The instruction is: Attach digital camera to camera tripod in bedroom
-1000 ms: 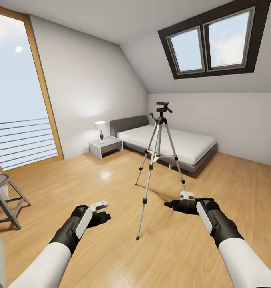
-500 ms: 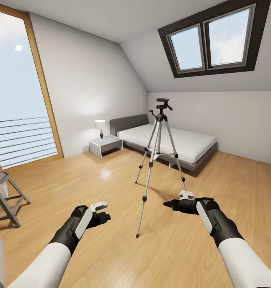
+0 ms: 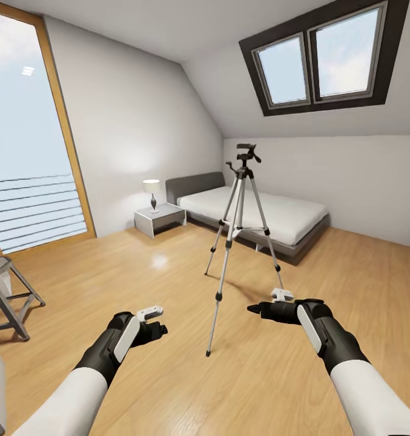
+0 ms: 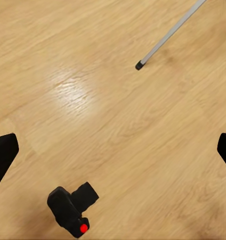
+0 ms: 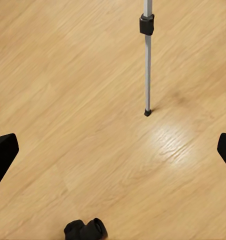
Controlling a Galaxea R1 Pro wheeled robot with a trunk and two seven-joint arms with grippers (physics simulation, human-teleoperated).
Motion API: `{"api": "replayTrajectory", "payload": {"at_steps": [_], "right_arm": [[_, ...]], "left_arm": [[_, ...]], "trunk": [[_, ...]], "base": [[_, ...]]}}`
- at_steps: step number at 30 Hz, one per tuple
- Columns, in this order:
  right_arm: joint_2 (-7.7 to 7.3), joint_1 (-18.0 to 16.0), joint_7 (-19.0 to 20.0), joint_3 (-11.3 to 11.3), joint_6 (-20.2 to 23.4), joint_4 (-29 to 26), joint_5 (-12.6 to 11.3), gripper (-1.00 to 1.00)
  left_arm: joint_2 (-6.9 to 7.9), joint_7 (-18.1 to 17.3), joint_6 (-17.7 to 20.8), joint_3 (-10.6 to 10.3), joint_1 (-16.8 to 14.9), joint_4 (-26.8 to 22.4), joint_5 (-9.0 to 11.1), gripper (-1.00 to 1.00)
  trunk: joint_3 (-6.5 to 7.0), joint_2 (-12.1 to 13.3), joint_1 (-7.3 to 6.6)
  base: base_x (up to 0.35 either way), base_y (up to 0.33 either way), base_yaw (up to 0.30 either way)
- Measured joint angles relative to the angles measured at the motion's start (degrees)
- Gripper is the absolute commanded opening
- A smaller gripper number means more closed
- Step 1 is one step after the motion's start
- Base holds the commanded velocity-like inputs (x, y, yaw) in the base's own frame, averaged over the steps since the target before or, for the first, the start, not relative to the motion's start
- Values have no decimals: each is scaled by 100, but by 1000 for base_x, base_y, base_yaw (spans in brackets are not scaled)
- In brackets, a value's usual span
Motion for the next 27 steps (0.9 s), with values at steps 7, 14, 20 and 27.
{"api": "replayTrajectory", "payload": {"at_steps": [7,14,20,27], "right_arm": [[-1,0,165,-2,107,-8,-7,100],[-83,0,1180,-8,481,3,56,100],[-333,0,1848,1,580,35,84,100],[-396,0,1966,-1,591,46,67,100]], "left_arm": [[0,-15,0,3,0,111,1,100],[0,-31,0,6,0,152,7,100],[0,-41,-7,8,0,274,16,100],[0,-43,-9,8,0,308,18,100]], "trunk": [[-126,-281,154],[-251,-562,308],[-359,-802,439],[-485,-1083,593]], "base": [[0,0,0],[0,0,0],[0,0,0],[0,0,0]]}}
